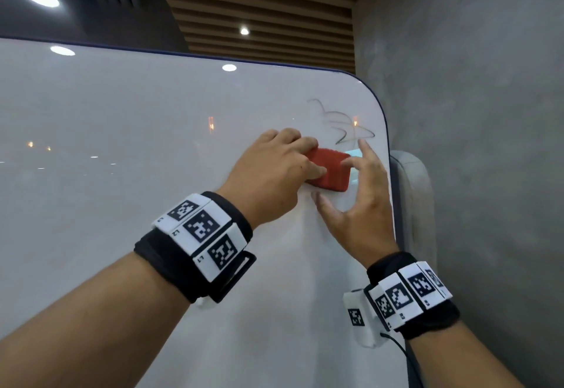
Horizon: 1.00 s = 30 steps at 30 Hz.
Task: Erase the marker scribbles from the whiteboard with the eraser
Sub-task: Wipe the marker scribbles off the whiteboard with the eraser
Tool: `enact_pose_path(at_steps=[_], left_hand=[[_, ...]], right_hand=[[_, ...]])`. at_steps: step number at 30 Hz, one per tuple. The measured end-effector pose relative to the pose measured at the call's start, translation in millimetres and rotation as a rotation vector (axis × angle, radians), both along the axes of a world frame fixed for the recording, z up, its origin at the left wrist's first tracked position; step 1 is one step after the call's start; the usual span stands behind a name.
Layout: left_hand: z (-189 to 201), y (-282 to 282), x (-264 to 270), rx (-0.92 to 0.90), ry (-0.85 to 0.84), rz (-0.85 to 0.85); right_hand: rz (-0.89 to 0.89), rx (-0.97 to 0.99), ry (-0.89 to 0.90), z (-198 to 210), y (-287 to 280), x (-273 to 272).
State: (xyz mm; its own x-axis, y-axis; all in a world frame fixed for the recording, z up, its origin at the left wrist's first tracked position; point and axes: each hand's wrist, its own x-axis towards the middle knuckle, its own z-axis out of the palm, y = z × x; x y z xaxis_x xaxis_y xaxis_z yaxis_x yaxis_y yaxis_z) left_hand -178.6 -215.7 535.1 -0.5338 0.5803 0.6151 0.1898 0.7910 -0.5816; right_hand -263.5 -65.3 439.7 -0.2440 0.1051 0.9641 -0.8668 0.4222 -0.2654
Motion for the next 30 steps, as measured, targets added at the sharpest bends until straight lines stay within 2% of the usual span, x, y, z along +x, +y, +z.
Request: enact_pose_path(at_steps=[2,4,7,10,16,22,27,30], left_hand=[[-0.8,-0.6,0.3,0.019,0.018,0.001],[-4.5,-3.6,1.2,0.100,0.082,0.122],[-6.2,-12.0,7.3,0.212,0.160,0.355],[-4.9,-20.8,8.2,0.257,0.191,0.438],[-6.9,-27.7,7.4,0.220,0.185,0.500],[-7.6,-27.4,9.7,0.223,0.185,0.498],[-7.7,-27.2,9.4,0.241,0.167,0.513],[-8.4,-26.7,9.1,0.254,0.162,0.505]], right_hand=[[0.027,0.080,0.039,10.7,-5.0,0.0],[0.062,0.099,0.081,16.3,-7.9,-3.5],[0.015,0.132,0.159,15.6,-8.6,-10.1],[-0.044,0.071,0.133,15.0,-9.6,-15.6],[-0.119,-0.118,0.120,7.9,-27.3,-16.8],[-0.152,0.018,0.214,-0.5,-27.4,-16.8],[-0.151,-0.147,0.115,21.1,-27.8,-22.8],[-0.150,-0.129,0.135,25.9,-39.3,-15.7]])
